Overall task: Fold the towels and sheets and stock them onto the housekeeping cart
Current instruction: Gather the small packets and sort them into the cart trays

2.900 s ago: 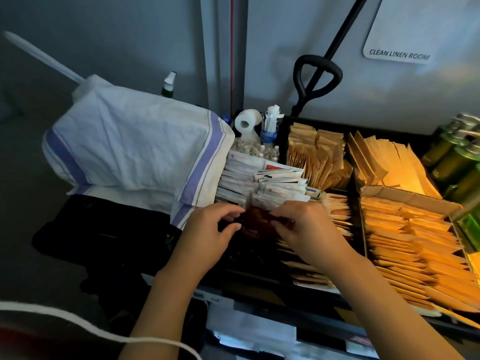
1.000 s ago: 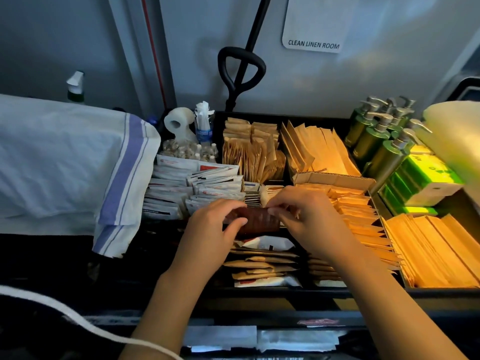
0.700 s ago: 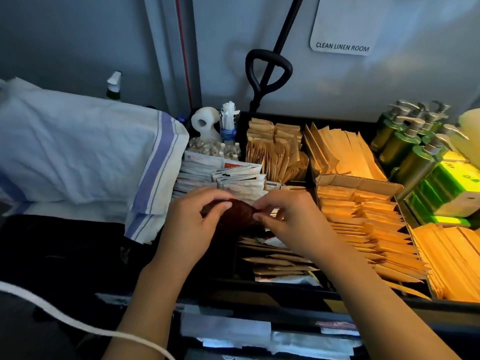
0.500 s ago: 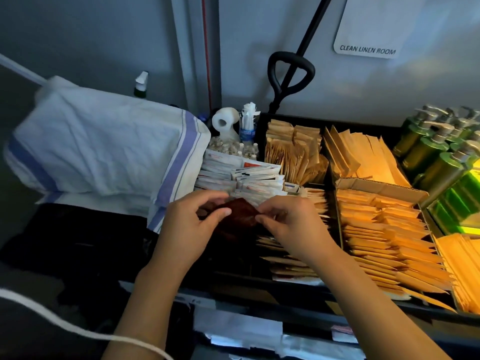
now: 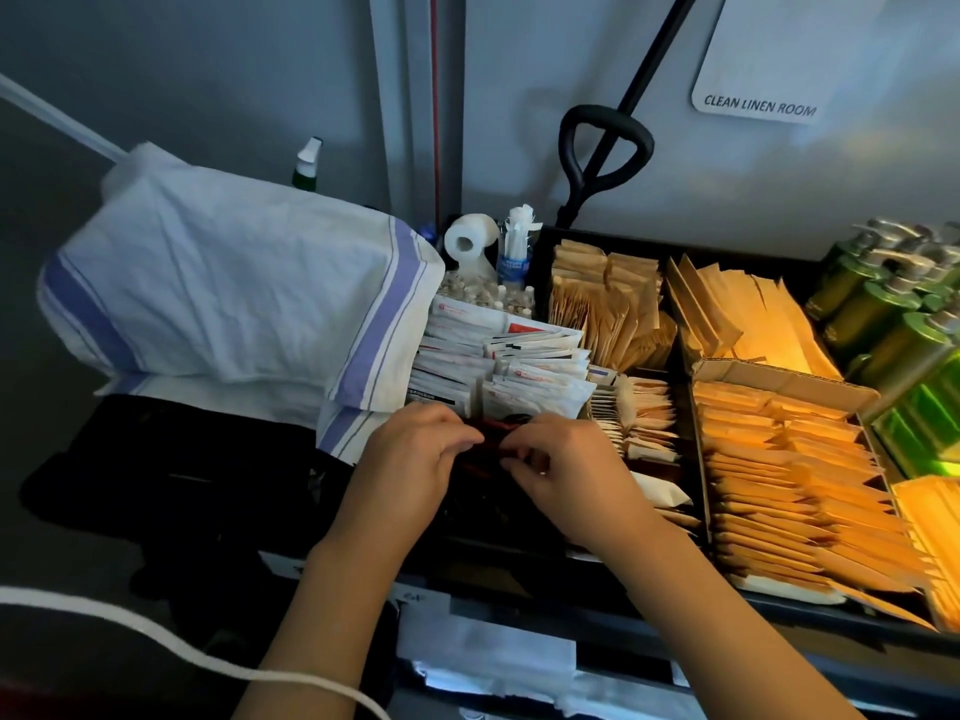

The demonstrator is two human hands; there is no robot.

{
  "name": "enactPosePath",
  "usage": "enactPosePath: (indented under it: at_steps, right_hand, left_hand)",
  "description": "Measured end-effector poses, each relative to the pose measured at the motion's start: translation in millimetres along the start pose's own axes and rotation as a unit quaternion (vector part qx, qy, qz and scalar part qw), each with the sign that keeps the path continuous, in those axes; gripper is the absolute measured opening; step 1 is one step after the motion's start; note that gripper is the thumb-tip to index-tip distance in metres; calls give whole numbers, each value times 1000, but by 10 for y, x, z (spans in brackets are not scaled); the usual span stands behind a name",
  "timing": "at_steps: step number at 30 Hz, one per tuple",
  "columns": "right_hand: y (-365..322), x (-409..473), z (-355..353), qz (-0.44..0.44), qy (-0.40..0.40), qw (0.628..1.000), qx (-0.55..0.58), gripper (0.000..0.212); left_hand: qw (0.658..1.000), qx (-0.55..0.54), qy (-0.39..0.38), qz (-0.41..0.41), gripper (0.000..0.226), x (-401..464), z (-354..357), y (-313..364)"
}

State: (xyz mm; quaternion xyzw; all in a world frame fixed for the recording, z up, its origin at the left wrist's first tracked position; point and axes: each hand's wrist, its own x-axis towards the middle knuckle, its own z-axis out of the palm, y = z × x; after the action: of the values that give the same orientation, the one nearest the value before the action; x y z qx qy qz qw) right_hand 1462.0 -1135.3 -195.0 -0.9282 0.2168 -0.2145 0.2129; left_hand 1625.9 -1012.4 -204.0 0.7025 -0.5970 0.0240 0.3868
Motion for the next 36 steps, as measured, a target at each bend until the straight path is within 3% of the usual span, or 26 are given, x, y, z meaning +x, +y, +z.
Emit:
enactPosePath:
  at_steps: [10,14,21,26,30,36]
  right_hand:
    - [-5,-21,120,42,2,999,16,25]
    - [3,-19,88,13,24,1000,-6,19]
    - [108,-34,134,15,-31,998,-43,21]
    - [265,-115,-112,40,29,999,-5,16]
    - [477,-227,-435,82,59,995,-13,19]
    - [729,-428,-804,160,20,984,-69,24]
  left_hand:
    - [999,5,-15,-34,20,0,137,-38]
    - [999,-5,9,-44,21,-42,126,-26]
    - [996,-11,-3,-83,18,-46,181,-25]
    - [999,-11,27,-38,18,-36,143,110]
    - [999,-39,6,-23,17,67,238,245]
    - [997,-67,-36,3,19,219,462,475]
